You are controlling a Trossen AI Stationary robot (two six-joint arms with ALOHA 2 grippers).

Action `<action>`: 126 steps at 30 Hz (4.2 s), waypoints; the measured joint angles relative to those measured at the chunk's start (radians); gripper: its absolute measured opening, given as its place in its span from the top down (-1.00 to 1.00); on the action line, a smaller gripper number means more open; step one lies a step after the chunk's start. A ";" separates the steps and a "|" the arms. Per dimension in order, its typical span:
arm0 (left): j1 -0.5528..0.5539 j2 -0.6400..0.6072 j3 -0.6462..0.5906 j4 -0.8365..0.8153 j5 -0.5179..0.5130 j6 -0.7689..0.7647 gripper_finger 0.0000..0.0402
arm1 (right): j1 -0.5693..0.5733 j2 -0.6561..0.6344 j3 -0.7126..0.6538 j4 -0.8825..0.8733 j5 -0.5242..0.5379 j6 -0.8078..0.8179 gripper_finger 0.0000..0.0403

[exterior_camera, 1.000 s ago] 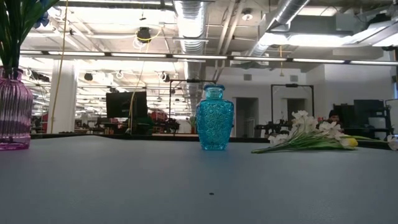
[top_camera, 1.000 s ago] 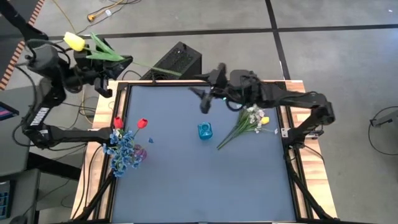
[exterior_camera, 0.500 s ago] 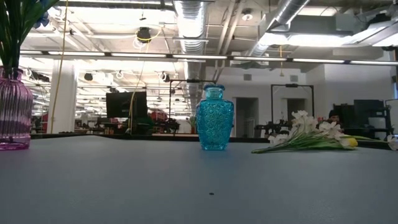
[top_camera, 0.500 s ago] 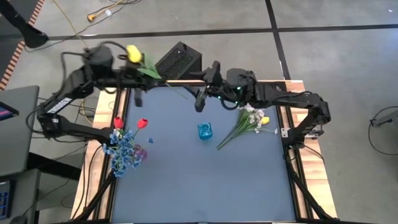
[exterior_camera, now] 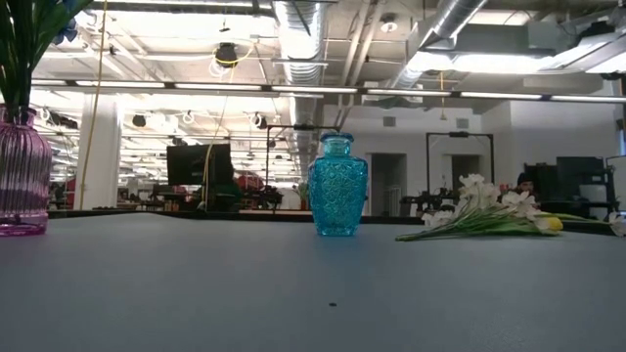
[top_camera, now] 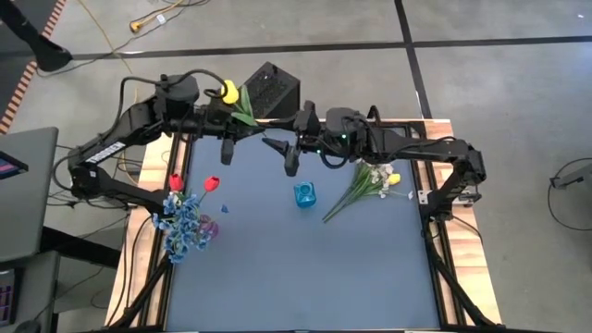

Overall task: Sort flowers into vase by color
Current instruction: Put the right yellow tulip into the blue vase

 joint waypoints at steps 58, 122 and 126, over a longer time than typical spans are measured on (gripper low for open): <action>0.001 -0.244 0.000 -0.218 -0.114 0.015 0.11 | 0.036 -0.112 -0.213 0.088 0.071 -0.009 0.90; 0.001 -0.663 -0.428 0.023 -0.337 -0.081 0.12 | 0.122 0.045 -1.067 1.202 0.310 0.080 0.73; 0.001 -0.663 -0.428 0.023 -0.321 -0.100 0.12 | 0.126 0.010 -1.067 1.092 0.347 0.137 0.45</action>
